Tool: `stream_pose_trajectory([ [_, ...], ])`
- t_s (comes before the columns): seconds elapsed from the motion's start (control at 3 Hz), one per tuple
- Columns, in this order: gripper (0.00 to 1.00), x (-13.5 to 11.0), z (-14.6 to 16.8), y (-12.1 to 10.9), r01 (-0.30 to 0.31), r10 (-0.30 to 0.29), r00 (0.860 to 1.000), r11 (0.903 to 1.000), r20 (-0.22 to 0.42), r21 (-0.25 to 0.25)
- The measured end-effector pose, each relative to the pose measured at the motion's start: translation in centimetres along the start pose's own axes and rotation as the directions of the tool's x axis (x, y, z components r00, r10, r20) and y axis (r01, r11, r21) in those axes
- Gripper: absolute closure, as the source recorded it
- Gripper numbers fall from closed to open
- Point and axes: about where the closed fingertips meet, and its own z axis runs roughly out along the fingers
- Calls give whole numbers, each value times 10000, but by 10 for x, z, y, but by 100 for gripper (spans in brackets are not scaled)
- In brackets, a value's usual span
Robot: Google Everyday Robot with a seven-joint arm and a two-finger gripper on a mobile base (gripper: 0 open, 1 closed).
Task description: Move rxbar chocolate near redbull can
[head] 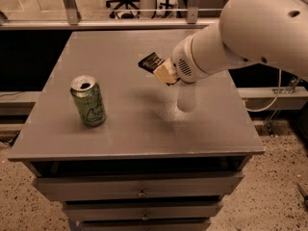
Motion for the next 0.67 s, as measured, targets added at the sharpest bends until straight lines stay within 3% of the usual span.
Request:
stream_pose_trajectory([
  [0.67, 100, 55, -48, -27, -534, 664, 9917, 9917, -1103, 1168],
])
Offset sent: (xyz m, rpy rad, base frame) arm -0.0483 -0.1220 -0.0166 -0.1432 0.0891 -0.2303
